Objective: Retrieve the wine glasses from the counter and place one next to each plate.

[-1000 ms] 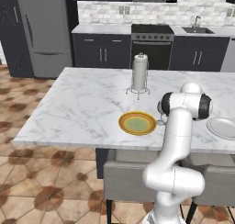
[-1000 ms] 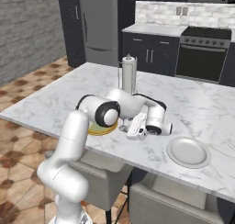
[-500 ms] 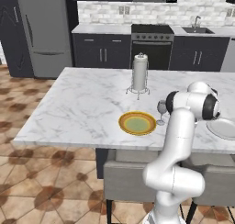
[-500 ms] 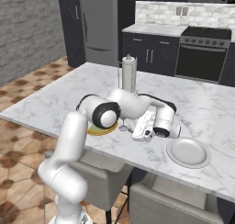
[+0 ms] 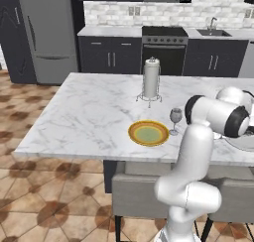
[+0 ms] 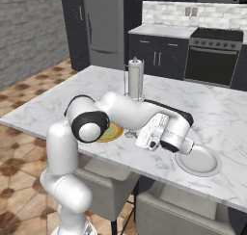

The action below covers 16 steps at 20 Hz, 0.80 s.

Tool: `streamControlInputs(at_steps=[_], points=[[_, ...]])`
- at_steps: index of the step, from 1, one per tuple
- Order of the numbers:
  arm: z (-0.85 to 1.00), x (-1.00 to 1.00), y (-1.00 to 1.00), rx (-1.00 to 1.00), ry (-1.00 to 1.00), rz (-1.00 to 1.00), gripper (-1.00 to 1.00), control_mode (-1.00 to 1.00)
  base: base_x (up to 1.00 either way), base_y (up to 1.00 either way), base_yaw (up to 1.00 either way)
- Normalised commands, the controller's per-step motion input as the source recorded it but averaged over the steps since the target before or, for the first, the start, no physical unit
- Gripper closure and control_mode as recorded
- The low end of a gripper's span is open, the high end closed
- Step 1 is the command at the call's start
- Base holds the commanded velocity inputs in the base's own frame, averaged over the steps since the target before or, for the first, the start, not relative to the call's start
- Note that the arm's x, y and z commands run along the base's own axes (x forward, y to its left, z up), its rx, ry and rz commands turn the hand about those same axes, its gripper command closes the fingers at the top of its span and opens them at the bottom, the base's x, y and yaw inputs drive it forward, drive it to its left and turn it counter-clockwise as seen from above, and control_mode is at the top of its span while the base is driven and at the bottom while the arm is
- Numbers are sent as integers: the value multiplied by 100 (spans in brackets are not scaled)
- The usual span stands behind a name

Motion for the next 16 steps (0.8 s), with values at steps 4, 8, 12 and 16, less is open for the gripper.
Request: streamControlInputs(at_steps=[4, 8, 12, 16], points=[[100, -73, 26, -1, -15, -2, -100, -100, 0, 0, 0], [97, -48, 21, 0, -3, 0, -100, -100, 0, 0, 0], [92, -50, 55, -3, 4, 9, -100, -100, 0, 0, 0], [61, -44, 50, 0, 5, 11, -100, -100, 0, 0, 0]])
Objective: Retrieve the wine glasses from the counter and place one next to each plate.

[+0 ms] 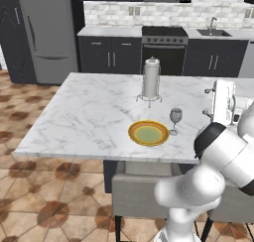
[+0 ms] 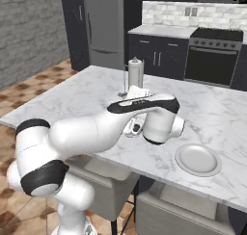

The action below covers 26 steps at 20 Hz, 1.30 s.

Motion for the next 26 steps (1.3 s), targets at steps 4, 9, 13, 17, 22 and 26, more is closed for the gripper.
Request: streamControlInputs(at_steps=[4, 9, 13, 17, 22, 26], points=[[6, -40, 29, 1, 0, 2, -100, -100, 0, 0, 0], [-1, -17, 22, 3, 0, 0, -100, -100, 0, 0, 0], [0, -41, 28, 13, -5, 0, -100, -100, 0, 0, 0], [0, -54, 20, 20, -7, 0, -100, -100, 0, 0, 0], [16, -43, 1, 14, -10, 0, -100, 100, -12, 1, 0], [0, 0, 0, 0, 0, 0, -100, 100, -82, 26, 0]])
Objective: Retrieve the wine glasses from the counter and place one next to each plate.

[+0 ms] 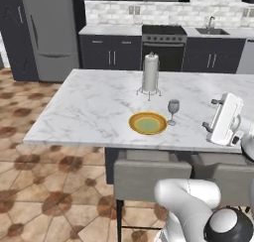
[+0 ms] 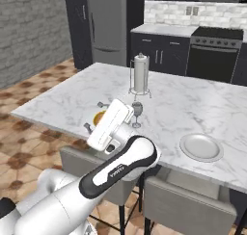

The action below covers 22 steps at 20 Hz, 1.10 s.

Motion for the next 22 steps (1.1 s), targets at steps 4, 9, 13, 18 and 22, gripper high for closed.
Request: streamControlInputs(at_steps=[4, 9, 13, 18, 22], points=[[0, 0, 0, 0, 0, 0, -100, 100, -82, 84, 0], [0, 0, 0, 0, 0, 0, -100, 100, -71, 100, 0], [0, 0, 0, 0, 0, 0, -100, 100, -25, 100, 0], [0, 0, 0, 0, 0, 0, -100, 100, 5, 100, -2], [0, 0, 0, 0, 0, 0, -100, 100, 24, 100, -7]])
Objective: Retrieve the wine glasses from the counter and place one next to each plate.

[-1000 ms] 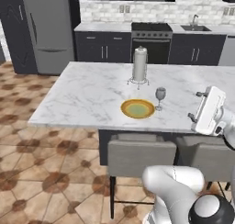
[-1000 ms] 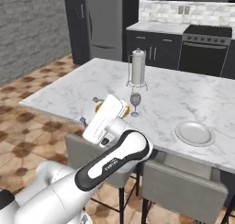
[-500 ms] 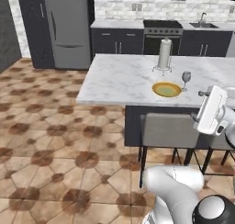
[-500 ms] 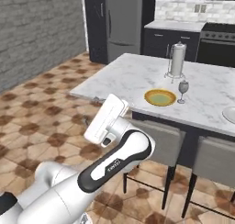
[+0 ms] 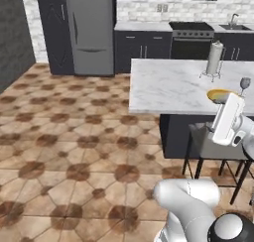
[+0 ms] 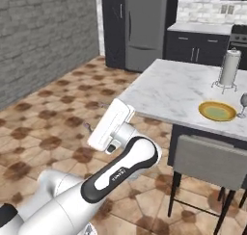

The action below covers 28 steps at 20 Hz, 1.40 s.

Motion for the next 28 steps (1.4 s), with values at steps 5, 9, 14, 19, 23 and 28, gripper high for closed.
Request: streamControlInputs(at_steps=[5, 9, 14, 19, 23, 28], points=[[0, 0, 0, 0, 0, 0, -100, 100, 48, 100, -13], [0, 0, 0, 0, 0, 0, -100, 100, 63, 100, -15], [0, 0, 0, 0, 0, 0, -100, 100, 63, 100, -17], [0, 0, 0, 0, 0, 0, -100, 100, 76, 100, -22], [0, 0, 0, 0, 0, 0, -100, 100, 98, 100, -25], [0, 0, 0, 0, 0, 0, -100, 100, 100, 100, -28]])
